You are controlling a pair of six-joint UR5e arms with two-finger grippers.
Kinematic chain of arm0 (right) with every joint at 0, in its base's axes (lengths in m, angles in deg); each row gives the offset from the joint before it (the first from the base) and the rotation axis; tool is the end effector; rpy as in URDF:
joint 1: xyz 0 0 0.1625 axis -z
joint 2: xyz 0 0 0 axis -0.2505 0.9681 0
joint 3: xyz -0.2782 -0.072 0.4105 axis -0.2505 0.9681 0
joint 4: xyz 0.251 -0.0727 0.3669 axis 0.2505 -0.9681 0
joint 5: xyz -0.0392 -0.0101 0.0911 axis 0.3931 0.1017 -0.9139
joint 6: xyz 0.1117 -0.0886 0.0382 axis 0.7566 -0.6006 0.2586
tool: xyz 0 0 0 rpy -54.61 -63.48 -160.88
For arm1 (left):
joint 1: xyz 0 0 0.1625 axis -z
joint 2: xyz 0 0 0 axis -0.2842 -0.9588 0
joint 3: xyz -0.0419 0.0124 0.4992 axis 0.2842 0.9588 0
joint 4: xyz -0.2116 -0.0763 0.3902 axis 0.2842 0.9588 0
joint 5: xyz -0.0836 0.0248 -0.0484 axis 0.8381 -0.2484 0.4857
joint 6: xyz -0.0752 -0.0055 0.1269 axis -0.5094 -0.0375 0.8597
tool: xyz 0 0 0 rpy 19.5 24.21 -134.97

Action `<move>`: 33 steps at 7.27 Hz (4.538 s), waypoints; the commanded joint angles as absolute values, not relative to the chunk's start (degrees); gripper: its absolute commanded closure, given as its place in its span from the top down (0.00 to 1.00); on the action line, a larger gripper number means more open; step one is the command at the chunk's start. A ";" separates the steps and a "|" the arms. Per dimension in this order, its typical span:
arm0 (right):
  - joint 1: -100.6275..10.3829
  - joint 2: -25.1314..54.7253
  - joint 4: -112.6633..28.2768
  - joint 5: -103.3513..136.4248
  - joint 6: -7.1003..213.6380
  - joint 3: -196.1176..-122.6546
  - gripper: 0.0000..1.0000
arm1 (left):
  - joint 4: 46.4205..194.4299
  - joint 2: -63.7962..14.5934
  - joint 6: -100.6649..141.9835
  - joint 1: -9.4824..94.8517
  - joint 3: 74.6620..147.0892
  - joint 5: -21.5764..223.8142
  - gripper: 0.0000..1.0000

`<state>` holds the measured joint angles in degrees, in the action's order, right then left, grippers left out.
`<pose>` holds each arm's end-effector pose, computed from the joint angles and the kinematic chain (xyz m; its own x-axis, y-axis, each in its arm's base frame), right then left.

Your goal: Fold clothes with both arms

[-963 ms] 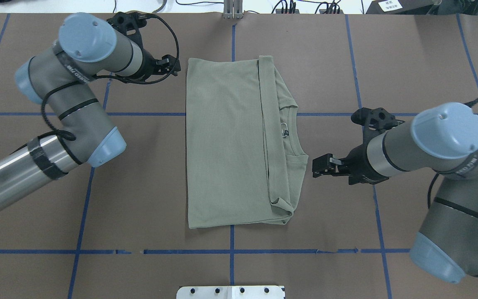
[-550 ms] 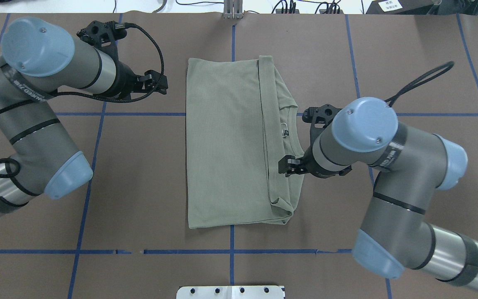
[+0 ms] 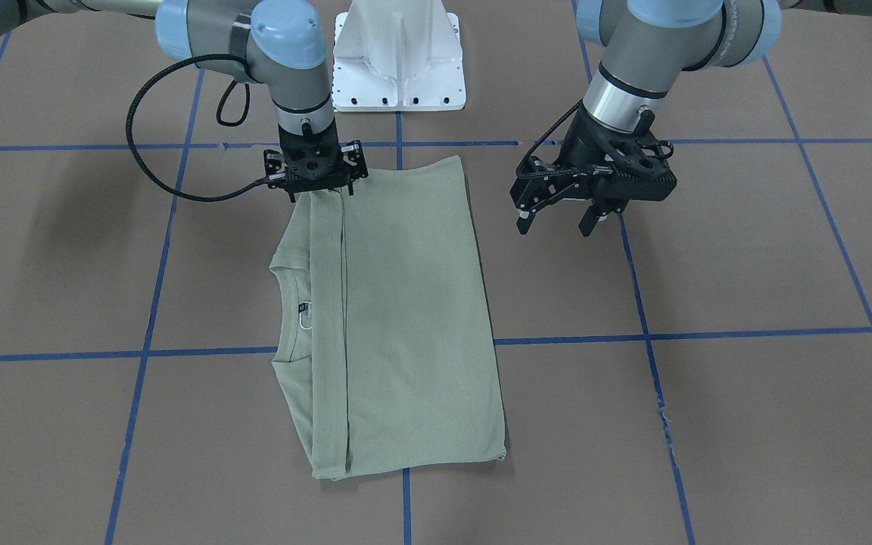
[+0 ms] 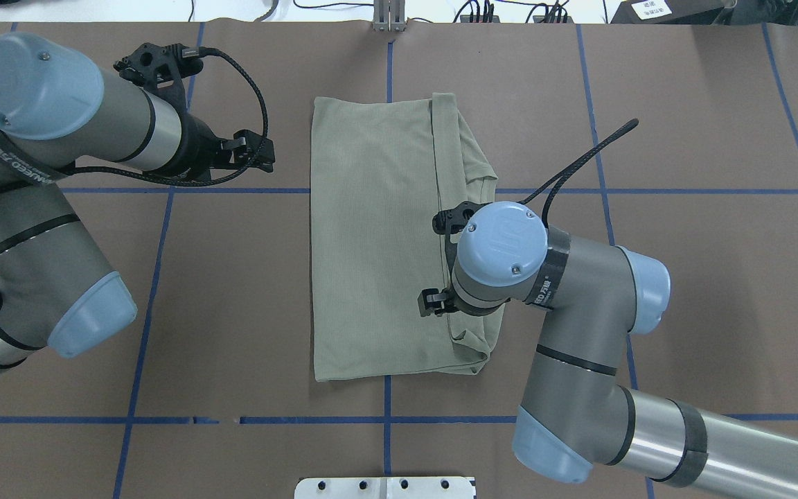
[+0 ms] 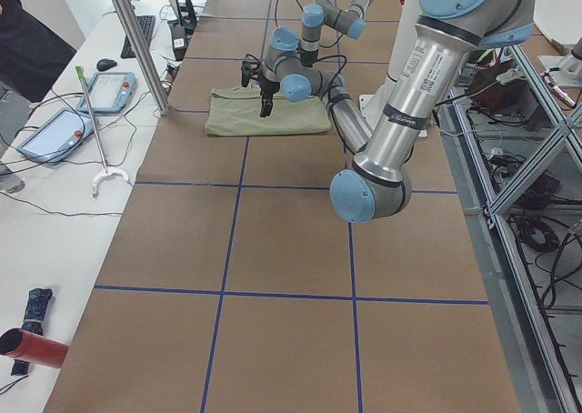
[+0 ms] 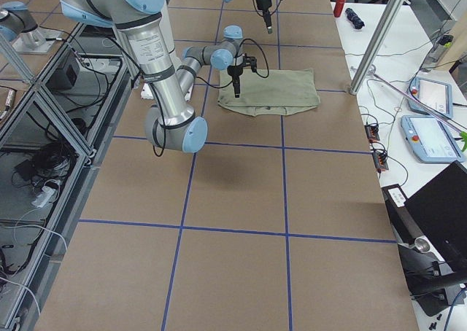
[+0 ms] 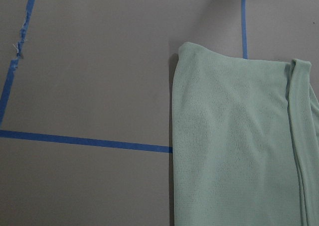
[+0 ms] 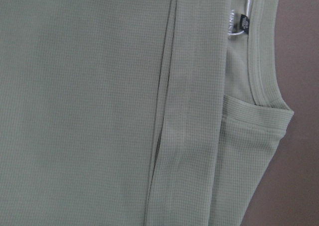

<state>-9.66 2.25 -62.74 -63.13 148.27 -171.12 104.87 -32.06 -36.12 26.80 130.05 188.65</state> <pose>-0.6261 -0.3914 0.3133 0.7424 -0.1771 0.6461 0.0954 0.9826 0.1596 0.4447 -0.5362 0.2826 0.5082 -0.0671 -0.8586 0.3013 0.9478 0.1042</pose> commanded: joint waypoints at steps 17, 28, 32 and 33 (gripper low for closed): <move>-7.19 0.62 -74.16 -60.90 140.91 -167.37 1.00 | 105.48 -31.99 -36.86 24.36 129.68 189.45 1.00; -11.24 0.89 -57.75 -61.25 137.57 -167.30 0.92 | 105.57 -31.99 -36.33 23.48 129.77 189.45 1.00; -9.84 1.77 -53.16 -61.43 137.31 -165.18 0.70 | 105.57 -31.90 -36.33 23.48 129.51 189.45 1.00; -9.92 2.03 -53.07 -62.65 137.30 -165.27 0.59 | 105.66 -31.90 -36.33 23.48 129.51 189.45 1.00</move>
<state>-9.96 1.77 -53.20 -61.76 137.34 -165.26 105.60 -31.91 -36.33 23.48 129.53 189.45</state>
